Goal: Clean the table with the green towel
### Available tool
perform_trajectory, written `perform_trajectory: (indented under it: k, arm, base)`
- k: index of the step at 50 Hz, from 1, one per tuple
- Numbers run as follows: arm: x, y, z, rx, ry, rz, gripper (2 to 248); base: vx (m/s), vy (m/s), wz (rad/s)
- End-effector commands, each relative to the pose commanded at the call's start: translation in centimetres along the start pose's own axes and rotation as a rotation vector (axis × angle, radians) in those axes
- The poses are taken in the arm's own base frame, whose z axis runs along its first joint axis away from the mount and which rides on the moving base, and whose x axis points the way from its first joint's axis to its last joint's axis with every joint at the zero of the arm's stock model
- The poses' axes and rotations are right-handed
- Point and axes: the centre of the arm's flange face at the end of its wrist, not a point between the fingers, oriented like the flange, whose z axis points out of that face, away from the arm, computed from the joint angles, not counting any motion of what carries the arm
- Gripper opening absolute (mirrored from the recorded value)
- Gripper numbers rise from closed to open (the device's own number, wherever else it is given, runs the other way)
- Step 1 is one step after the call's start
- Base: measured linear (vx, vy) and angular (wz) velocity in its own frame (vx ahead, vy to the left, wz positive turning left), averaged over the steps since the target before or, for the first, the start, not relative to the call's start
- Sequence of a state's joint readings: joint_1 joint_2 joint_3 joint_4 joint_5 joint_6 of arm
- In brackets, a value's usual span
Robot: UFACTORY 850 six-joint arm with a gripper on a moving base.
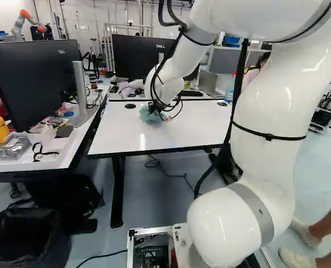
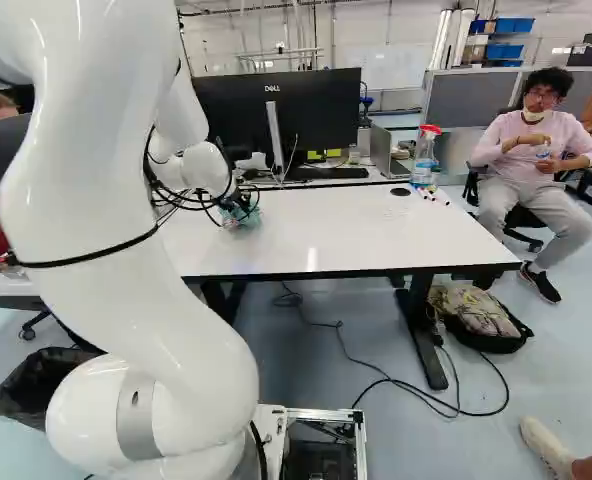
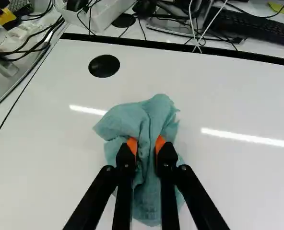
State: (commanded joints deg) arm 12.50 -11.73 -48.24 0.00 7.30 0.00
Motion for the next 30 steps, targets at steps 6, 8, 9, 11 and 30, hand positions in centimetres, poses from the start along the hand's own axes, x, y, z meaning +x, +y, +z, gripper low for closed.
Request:
perform_trajectory:
  k: [6,8,9,11,30]
  arm:
    - [-0.2,0.0,0.3,0.0,-0.007,0.0,59]
    - [-0.3,0.0,0.5,0.0,-0.011,0.0,59]
    - [-0.3,0.0,0.6,0.0,-0.013,0.0,59]
    - [-0.4,0.0,0.8,0.0,-0.017,0.0,59]
    - [-0.7,0.0,1.3,0.0,-0.026,0.0,59]
  base:
    - [0.0,0.0,0.0]
    - [0.0,0.0,0.0]
    - [0.0,0.0,0.0]
    - [0.0,0.0,0.0]
    - [0.0,0.0,0.0]
